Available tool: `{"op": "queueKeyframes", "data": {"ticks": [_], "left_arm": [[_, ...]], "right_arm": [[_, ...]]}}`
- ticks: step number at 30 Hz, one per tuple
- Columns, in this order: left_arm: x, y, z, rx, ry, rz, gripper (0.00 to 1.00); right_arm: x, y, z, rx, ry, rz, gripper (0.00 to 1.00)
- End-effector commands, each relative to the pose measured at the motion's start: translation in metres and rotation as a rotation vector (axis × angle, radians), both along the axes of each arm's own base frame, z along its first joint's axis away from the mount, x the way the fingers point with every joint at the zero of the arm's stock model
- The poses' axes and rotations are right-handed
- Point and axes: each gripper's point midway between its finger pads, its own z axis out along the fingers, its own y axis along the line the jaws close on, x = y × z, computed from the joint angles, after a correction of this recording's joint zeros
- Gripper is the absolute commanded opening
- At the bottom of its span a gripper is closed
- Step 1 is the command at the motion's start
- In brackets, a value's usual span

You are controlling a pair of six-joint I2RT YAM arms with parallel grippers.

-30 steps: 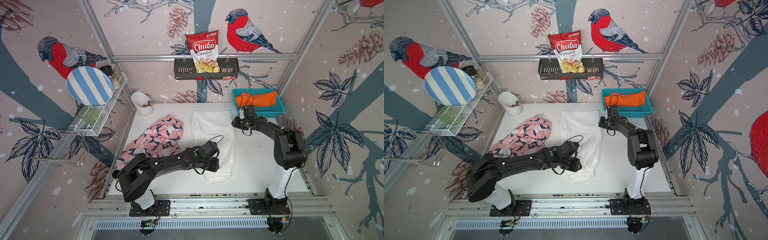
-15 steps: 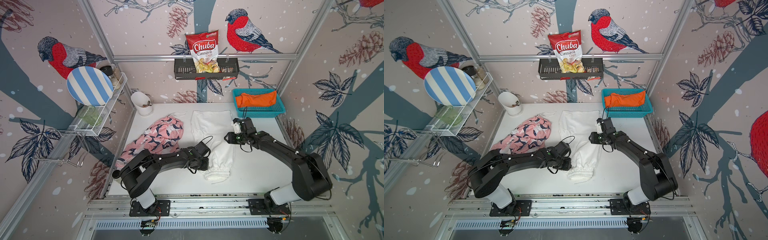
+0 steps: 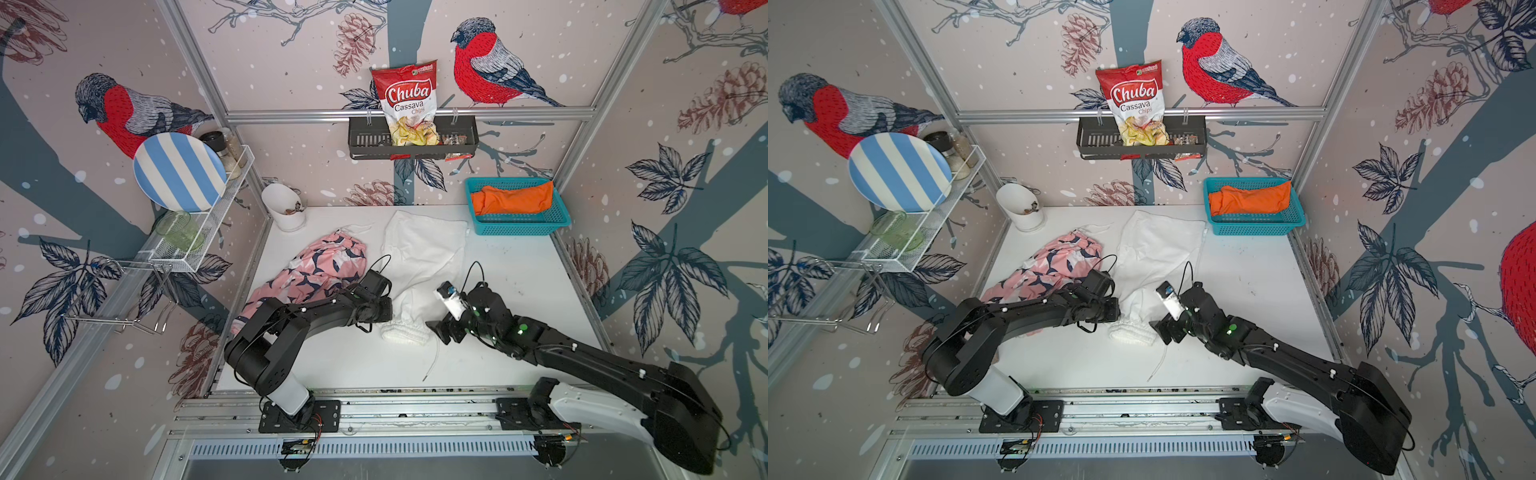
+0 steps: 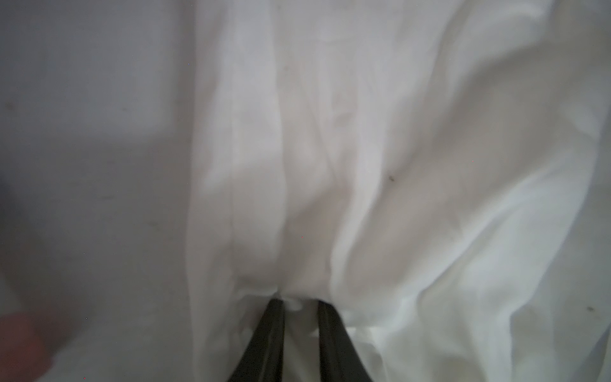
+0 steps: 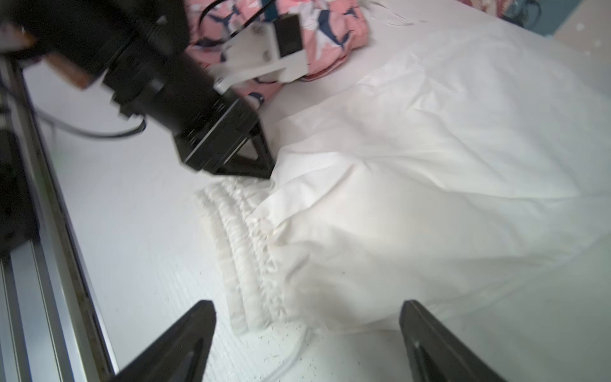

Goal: Roll up the shorts
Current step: Roll the shorts at the center of the board.

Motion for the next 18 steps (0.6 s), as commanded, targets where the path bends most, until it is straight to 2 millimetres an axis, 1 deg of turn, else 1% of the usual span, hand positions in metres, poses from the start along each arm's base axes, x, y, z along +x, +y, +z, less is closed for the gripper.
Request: {"op": "queueKeyframes", "data": {"ticks": [1,2,4,6,8,11,13,16,18], "left_arm": [[-0.003,0.012,-0.003,0.046,0.012,-0.025,0.25],[-0.003,0.013,-0.004,0.047,0.014,-0.028,0.25],[-0.005,0.013,-0.009,0.046,0.027,-0.036,0.25],[-0.007,0.014,-0.014,0.045,0.040,-0.037,0.25],[-0.008,0.014,-0.017,0.039,0.046,-0.038,0.25],[-0.011,0.017,-0.020,0.040,0.053,-0.040,0.25],[-0.014,0.019,-0.021,0.039,0.058,-0.040,0.25],[-0.015,0.018,-0.022,0.026,0.065,-0.042,0.25],[-0.015,0.017,-0.022,0.021,0.066,-0.044,0.25]], "right_arm": [[0.006,0.003,-0.001,-0.229,-0.329,0.145,1.00],[0.004,0.002,-0.010,-0.309,-0.373,0.179,1.00],[0.004,0.002,-0.021,-0.414,-0.441,0.224,1.00],[0.003,0.007,-0.028,-0.455,-0.487,0.267,1.00],[-0.002,0.015,-0.039,-0.487,-0.533,0.334,1.00],[-0.006,0.019,-0.067,-0.580,-0.580,0.397,1.00],[-0.008,0.023,-0.075,-0.600,-0.598,0.426,1.00],[-0.011,0.034,-0.078,-0.588,-0.659,0.452,1.00],[-0.008,0.038,-0.080,-0.591,-0.693,0.443,1.00]]}}
